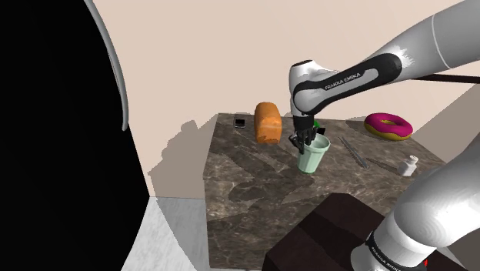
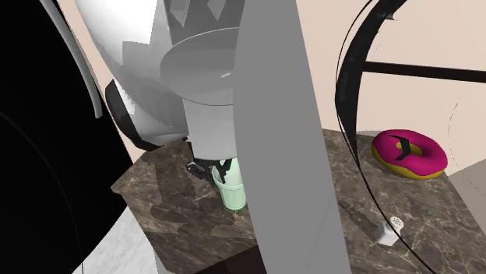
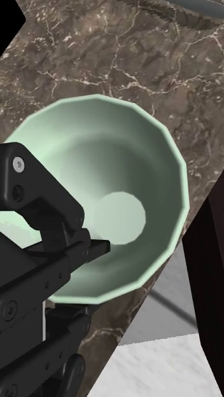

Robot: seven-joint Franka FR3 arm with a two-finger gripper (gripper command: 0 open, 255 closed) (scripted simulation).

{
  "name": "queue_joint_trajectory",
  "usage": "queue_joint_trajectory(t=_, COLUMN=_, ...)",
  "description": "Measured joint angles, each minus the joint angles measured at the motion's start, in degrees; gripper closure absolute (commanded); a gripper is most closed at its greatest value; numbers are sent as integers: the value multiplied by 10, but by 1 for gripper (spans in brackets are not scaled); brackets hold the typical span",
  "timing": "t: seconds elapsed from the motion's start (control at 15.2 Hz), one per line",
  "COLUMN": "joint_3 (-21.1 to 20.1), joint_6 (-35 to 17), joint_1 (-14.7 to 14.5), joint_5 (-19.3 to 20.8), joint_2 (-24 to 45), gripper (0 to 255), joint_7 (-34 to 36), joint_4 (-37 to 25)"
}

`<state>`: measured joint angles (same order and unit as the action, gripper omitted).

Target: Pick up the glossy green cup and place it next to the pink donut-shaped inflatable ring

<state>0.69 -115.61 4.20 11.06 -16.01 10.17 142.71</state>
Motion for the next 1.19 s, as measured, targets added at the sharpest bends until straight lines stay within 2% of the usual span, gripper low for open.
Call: queue_joint_trajectory(t=1.19, joint_3=-3, joint_6=145, joint_1=-2, joint_5=-10, joint_2=-52, gripper=255, joint_7=-24, joint_4=-94)
